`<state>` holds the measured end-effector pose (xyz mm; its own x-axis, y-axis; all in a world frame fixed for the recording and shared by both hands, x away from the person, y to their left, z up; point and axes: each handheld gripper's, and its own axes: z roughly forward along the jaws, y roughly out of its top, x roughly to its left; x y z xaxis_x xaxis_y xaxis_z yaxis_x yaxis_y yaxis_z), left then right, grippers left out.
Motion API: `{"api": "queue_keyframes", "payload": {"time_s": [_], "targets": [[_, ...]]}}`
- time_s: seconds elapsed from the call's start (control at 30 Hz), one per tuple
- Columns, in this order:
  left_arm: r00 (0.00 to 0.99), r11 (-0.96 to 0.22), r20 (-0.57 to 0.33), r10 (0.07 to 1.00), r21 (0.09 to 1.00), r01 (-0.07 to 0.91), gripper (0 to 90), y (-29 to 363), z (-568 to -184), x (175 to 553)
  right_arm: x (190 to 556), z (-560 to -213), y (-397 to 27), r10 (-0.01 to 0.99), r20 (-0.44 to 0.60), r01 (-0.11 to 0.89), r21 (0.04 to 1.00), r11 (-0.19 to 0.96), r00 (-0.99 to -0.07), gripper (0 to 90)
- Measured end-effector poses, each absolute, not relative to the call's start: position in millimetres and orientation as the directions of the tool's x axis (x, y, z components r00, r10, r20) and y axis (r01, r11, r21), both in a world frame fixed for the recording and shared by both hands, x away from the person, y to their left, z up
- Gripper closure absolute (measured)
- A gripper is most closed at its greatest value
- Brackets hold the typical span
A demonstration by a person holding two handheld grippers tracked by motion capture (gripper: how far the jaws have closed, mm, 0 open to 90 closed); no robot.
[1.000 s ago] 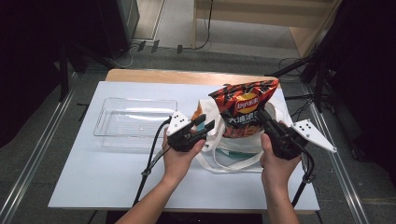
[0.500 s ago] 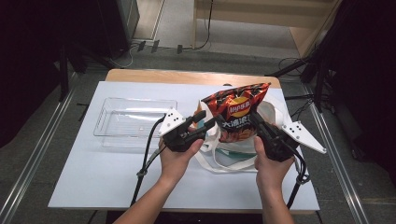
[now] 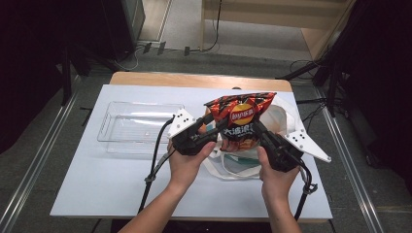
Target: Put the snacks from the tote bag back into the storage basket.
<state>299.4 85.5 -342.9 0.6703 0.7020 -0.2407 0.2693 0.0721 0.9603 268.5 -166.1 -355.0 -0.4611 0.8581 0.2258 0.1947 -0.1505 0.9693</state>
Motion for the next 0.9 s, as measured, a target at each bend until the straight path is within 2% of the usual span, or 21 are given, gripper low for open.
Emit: {"api": "queue_keyframes", "payload": {"time_s": [0.23,0.57,0.67,0.9], "targets": [[0.674,0.078,-0.250,0.695,0.958,0.275,70.0,91.5,-339.1,301.8,262.5,-357.4,-157.1,0.850,0.209,0.186,0.974,-0.133,-0.485,90.0],[0.679,0.041,-0.217,0.702,0.963,0.265,86.8,96.5,-338.7,302.6,259.3,-361.4,-150.7,0.839,0.189,0.185,0.977,-0.107,-0.511,90.0],[0.681,0.038,-0.217,0.699,0.963,0.268,89.9,97.8,-337.7,302.4,259.2,-361.8,-150.9,0.838,0.187,0.183,0.977,-0.107,-0.512,90.0],[0.687,0.057,-0.224,0.691,0.965,0.257,90.0,104.7,-332.3,301.9,258.0,-360.5,-148.8,0.832,0.170,0.178,0.980,-0.087,-0.528,88.0]]}}
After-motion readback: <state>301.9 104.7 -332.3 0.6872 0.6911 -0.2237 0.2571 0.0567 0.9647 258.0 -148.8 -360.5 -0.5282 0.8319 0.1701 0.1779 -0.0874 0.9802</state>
